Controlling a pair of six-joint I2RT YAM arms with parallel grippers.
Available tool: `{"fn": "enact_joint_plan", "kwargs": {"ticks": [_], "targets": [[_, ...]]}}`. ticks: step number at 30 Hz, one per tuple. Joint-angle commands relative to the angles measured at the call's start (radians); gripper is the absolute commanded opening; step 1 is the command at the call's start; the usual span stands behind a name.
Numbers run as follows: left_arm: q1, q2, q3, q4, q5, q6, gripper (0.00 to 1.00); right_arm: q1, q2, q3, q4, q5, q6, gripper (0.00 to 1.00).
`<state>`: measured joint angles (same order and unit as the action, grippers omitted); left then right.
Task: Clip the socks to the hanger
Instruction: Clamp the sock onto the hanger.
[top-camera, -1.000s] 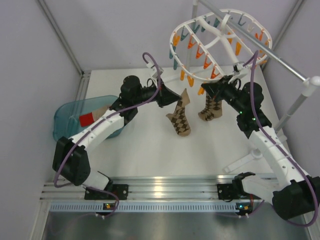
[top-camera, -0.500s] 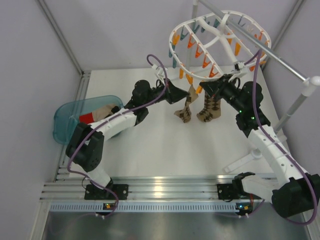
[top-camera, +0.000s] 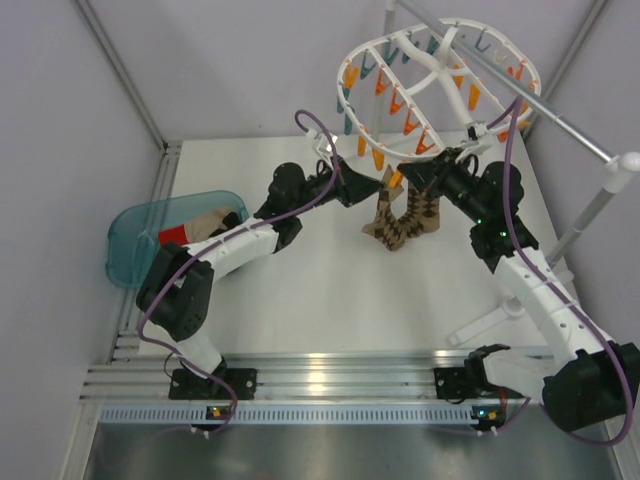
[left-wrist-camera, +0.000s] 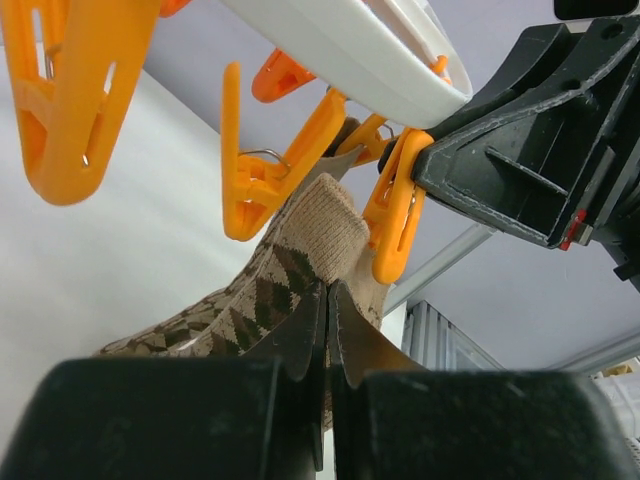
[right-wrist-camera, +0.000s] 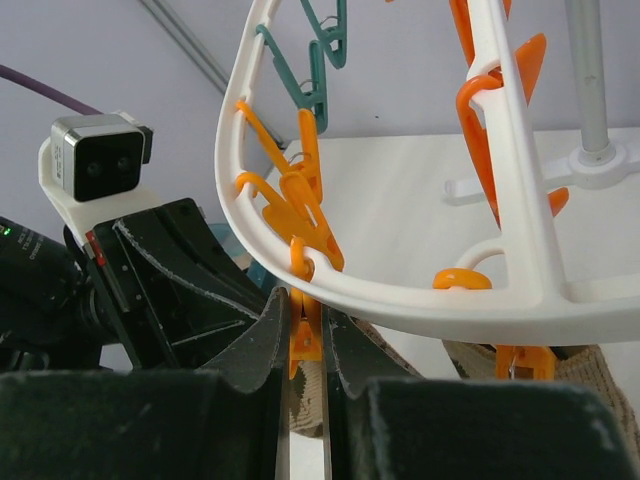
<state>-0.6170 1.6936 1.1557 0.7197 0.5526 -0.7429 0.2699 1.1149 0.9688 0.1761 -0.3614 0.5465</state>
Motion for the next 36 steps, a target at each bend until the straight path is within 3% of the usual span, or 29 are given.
{"fn": "enact_joint_plan", "kwargs": {"ticks": [1, 18, 19, 22, 25, 28, 29, 30, 33, 34, 36], "targets": [[-0.004, 0.008, 0.041, 0.092, -0.017, -0.023, 0.00, -0.009, 0.002, 0.002, 0.068, -0.017, 0.004, 0.00], [-0.007, 0.034, 0.087, 0.126, -0.026, -0.082, 0.00, -0.011, 0.002, 0.004, 0.051, -0.030, -0.042, 0.00], [-0.007, 0.035, 0.091, 0.126, -0.025, -0.084, 0.00, -0.011, 0.003, 0.005, 0.048, -0.034, -0.048, 0.03], [-0.009, 0.040, 0.094, 0.126, -0.022, -0.088, 0.00, -0.011, 0.003, 0.008, 0.040, -0.039, -0.054, 0.28], [-0.009, 0.041, 0.098, 0.123, -0.019, -0.089, 0.00, -0.011, 0.000, 0.015, 0.033, -0.037, -0.060, 0.43], [-0.010, 0.044, 0.099, 0.110, -0.011, -0.081, 0.00, -0.014, -0.007, 0.019, 0.016, -0.033, -0.069, 0.45], [-0.010, 0.040, 0.099, 0.097, -0.010, -0.075, 0.04, -0.020, -0.013, 0.018, 0.008, -0.030, -0.071, 0.46], [-0.010, 0.037, 0.095, 0.087, -0.011, -0.058, 0.22, -0.021, -0.015, 0.018, 0.005, -0.024, -0.074, 0.47], [-0.010, 0.012, 0.081, 0.041, -0.013, -0.015, 0.38, -0.041, -0.027, 0.018, -0.018, -0.014, -0.077, 0.47], [-0.010, 0.005, 0.073, 0.028, -0.017, 0.023, 0.50, -0.053, -0.035, 0.018, -0.024, -0.011, -0.079, 0.47], [-0.010, -0.018, 0.059, -0.014, -0.026, 0.066, 0.55, -0.069, -0.043, 0.018, -0.046, -0.005, -0.082, 0.47]]}}
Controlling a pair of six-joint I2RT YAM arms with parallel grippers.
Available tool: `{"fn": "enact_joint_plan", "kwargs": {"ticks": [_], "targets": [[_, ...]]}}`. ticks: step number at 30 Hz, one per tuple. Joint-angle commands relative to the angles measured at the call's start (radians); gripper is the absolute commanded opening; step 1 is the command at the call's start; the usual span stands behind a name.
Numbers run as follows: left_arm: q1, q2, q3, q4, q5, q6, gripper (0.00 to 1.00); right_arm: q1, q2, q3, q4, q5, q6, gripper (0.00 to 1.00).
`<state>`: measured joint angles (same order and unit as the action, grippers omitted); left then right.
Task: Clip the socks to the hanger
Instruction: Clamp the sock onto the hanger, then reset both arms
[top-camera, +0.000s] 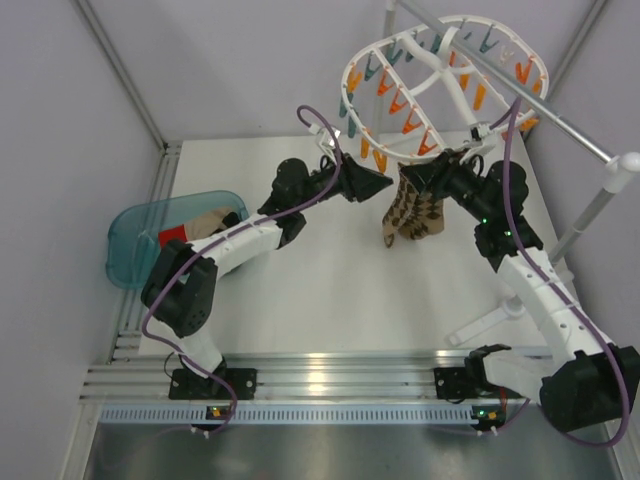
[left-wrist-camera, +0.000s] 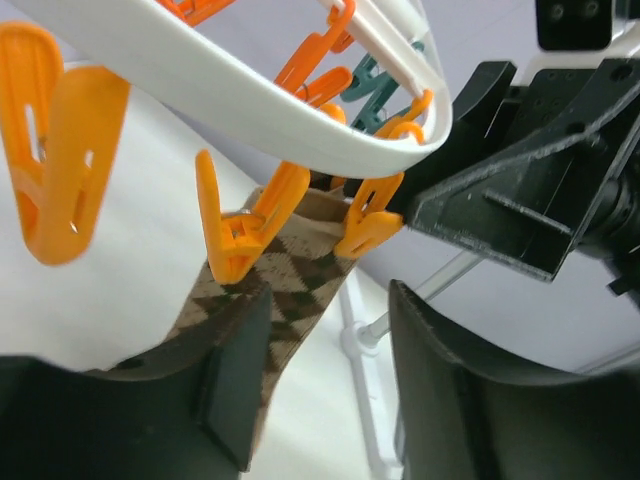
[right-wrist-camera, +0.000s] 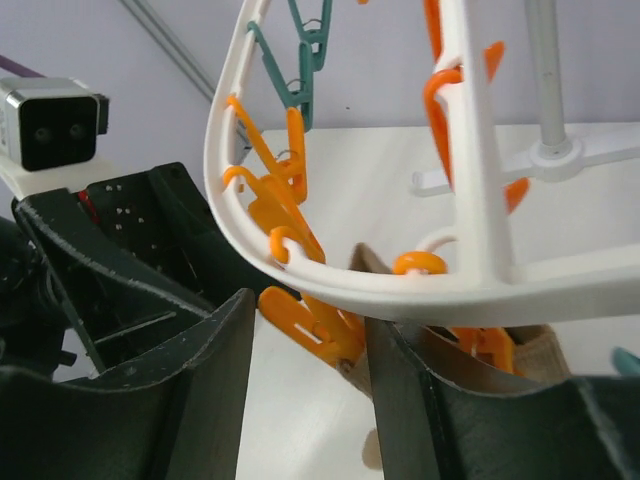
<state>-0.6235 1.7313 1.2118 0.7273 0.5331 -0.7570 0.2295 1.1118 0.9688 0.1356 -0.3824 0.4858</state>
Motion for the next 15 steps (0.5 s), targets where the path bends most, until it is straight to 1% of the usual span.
{"fn": "enact_joint_plan", "kwargs": {"ticks": [1, 3, 4, 5, 6, 7, 8, 9, 10, 11, 12, 13, 14, 15], "targets": [[-0.002, -0.081, -0.014, -0.041, -0.010, 0.119, 0.60, -0.048, -0.047, 0.018, -0.014, 0.019, -0.024, 0.47], [-0.001, -0.105, -0.029, -0.118, -0.024, 0.160, 0.63, -0.070, -0.055, 0.016, -0.037, 0.022, -0.027, 0.47], [0.002, -0.136, -0.035, -0.146, -0.022, 0.210, 0.64, -0.091, -0.059, 0.016, -0.045, 0.022, -0.032, 0.47], [0.002, -0.151, -0.041, -0.175, -0.028, 0.238, 0.76, -0.102, -0.069, 0.018, -0.056, 0.022, -0.036, 0.47], [0.004, -0.171, -0.046, -0.218, -0.048, 0.267, 0.80, -0.113, -0.075, 0.018, -0.063, 0.022, -0.052, 0.48], [0.005, -0.189, -0.049, -0.303, -0.059, 0.328, 0.86, -0.133, -0.082, 0.018, -0.079, 0.019, -0.059, 0.48], [0.007, -0.220, -0.046, -0.357, -0.070, 0.361, 0.94, -0.143, -0.092, 0.018, -0.088, 0.017, -0.068, 0.49], [0.010, -0.234, -0.037, -0.406, -0.096, 0.390, 0.98, -0.154, -0.098, 0.021, -0.097, 0.014, -0.082, 0.49], [0.019, -0.245, -0.031, -0.454, -0.107, 0.436, 0.98, -0.173, -0.104, 0.021, -0.106, 0.010, -0.090, 0.51], [0.025, -0.266, -0.023, -0.553, -0.125, 0.452, 0.98, -0.180, -0.115, 0.022, -0.120, 0.004, -0.096, 0.53], [0.033, -0.271, 0.000, -0.603, -0.172, 0.478, 0.98, -0.188, -0.119, 0.024, -0.129, -0.006, -0.114, 0.55], [0.047, -0.272, 0.023, -0.670, -0.201, 0.490, 0.98, -0.199, -0.125, 0.027, -0.133, -0.010, -0.122, 0.60], [0.054, -0.257, 0.050, -0.816, -0.223, 0.504, 0.98, -0.203, -0.138, 0.028, -0.171, -0.016, -0.133, 0.62], [0.064, -0.242, 0.121, -0.904, -0.243, 0.519, 0.98, -0.206, -0.145, 0.028, -0.183, -0.018, -0.156, 0.66]]}}
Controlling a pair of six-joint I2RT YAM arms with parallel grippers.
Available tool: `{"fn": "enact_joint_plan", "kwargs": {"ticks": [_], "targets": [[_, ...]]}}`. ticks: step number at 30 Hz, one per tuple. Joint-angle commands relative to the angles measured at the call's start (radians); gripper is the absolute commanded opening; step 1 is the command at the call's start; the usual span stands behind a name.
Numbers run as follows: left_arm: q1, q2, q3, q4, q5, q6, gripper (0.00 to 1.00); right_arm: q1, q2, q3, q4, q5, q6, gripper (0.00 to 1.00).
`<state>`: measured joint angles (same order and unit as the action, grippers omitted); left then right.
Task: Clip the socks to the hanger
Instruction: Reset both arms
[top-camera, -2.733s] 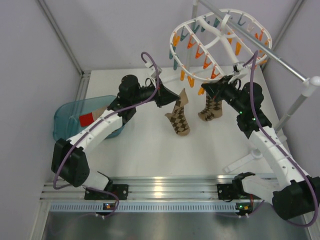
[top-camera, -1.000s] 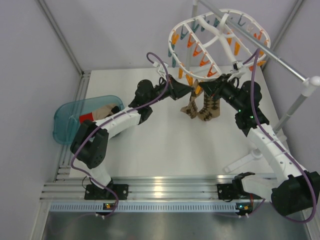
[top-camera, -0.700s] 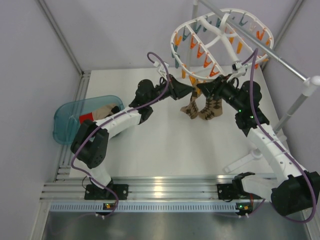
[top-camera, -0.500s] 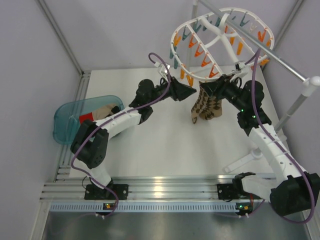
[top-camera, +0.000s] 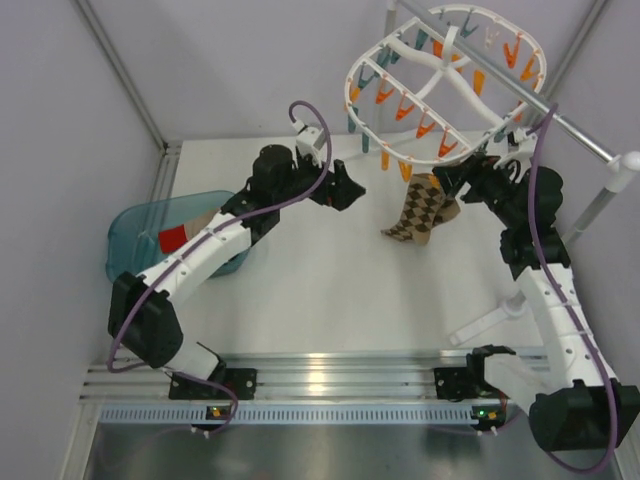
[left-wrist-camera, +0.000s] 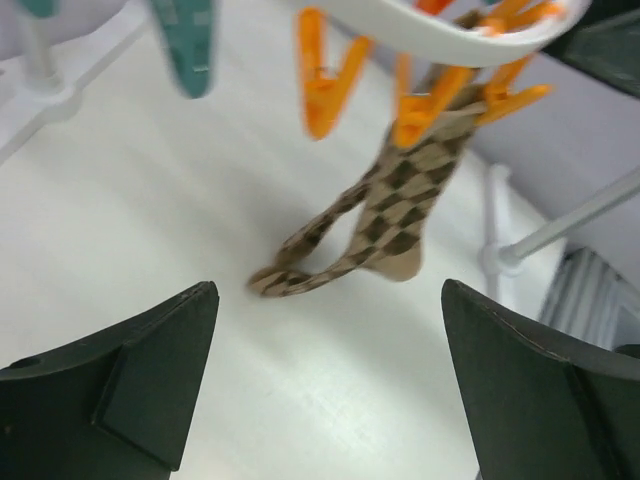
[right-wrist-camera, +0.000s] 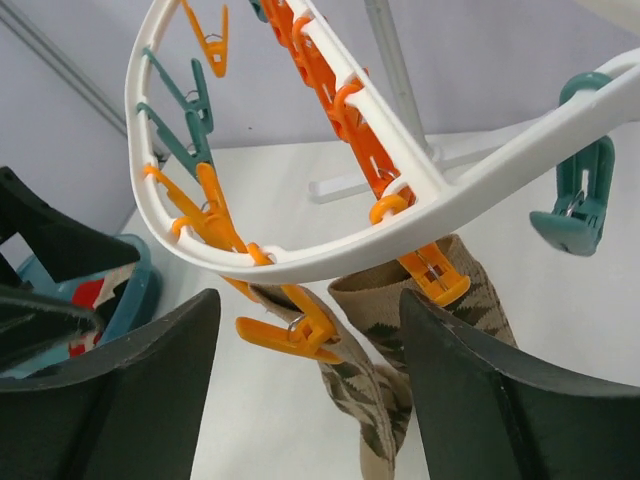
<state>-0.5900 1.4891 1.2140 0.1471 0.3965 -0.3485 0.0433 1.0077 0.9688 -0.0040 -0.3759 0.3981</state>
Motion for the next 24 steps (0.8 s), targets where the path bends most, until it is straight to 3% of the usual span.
{"fn": "enact_joint_plan", "kwargs": {"ticks": [1, 2, 3, 4, 6, 10, 24], "targets": [[0.045, 0.017, 0.157, -0.401, -0.164, 0.143, 0.98, -0.023, -0.049, 0.028, -0.053, -0.026, -0.080, 0.72], [0.054, 0.032, 0.194, -0.541, -0.189, 0.161, 0.98, -0.029, -0.064, 0.028, -0.083, -0.027, -0.093, 0.76], [0.062, 0.060, 0.250, -0.591, -0.215, 0.190, 0.98, -0.031, -0.072, 0.027, -0.097, -0.029, -0.123, 0.82], [0.082, 0.069, 0.268, -0.630, -0.246, 0.201, 0.98, -0.031, -0.092, 0.025, -0.115, -0.028, -0.139, 0.94], [0.101, 0.069, 0.274, -0.685, -0.269, 0.235, 0.98, -0.033, -0.109, 0.018, -0.165, -0.031, -0.183, 1.00], [0.142, 0.010, 0.188, -0.627, -0.335, 0.293, 0.98, -0.033, -0.179, -0.037, -0.223, -0.031, -0.243, 1.00], [0.153, -0.150, -0.016, -0.598, -0.275, 0.330, 0.98, -0.033, -0.362, -0.243, -0.317, -0.069, -0.390, 1.00]]}}
